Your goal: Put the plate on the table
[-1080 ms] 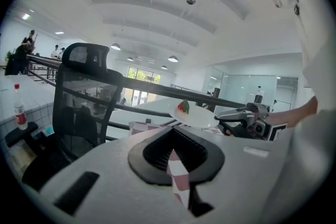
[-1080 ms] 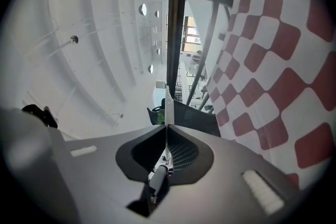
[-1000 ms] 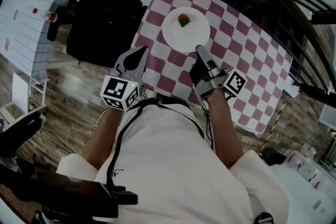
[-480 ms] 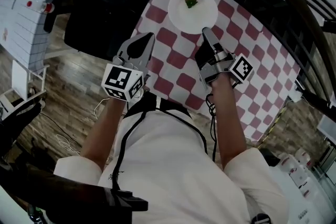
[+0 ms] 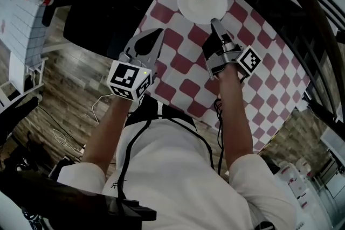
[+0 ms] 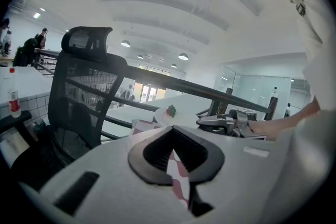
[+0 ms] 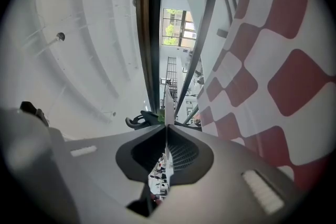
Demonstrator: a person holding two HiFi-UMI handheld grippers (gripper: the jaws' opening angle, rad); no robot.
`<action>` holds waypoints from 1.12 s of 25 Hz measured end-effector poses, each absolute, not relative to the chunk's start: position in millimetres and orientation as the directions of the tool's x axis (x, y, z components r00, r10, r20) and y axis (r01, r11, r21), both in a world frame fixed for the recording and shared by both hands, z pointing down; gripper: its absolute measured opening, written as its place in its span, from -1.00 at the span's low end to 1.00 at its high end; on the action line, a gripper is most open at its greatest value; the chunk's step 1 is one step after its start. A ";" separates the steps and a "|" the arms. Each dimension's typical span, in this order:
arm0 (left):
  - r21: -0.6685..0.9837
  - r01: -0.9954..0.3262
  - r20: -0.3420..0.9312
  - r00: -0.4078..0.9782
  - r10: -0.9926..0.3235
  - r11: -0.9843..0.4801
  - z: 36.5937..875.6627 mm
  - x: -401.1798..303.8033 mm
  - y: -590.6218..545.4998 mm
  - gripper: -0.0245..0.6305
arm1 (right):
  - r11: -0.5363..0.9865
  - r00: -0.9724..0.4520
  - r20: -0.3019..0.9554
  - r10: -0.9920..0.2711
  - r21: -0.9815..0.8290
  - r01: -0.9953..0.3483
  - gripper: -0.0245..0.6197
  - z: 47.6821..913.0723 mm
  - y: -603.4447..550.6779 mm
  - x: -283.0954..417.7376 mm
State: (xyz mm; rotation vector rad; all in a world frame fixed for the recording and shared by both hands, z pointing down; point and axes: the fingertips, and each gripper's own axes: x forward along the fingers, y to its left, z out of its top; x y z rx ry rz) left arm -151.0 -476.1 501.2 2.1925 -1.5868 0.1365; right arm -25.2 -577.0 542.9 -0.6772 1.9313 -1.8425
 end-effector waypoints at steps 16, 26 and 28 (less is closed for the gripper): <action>0.306 -0.936 0.345 0.278 -0.896 -0.172 537.9 -171.9 -499.8 -0.90 | -0.028 -0.807 0.115 -0.579 -0.992 -0.122 -0.87 614.0 -630.4 -46.9; 0.320 -0.937 0.363 0.255 -0.896 -0.137 552.9 -182.8 -500.2 -0.90 | -0.044 -0.797 0.131 -0.589 -0.990 -0.131 -0.87 637.9 -661.5 -62.5; 0.321 -0.938 0.363 0.252 -0.897 -0.134 554.6 -184.7 -501.9 -0.90 | -0.050 -0.796 0.139 -0.589 -0.989 -0.136 -0.87 642.3 -665.6 -65.2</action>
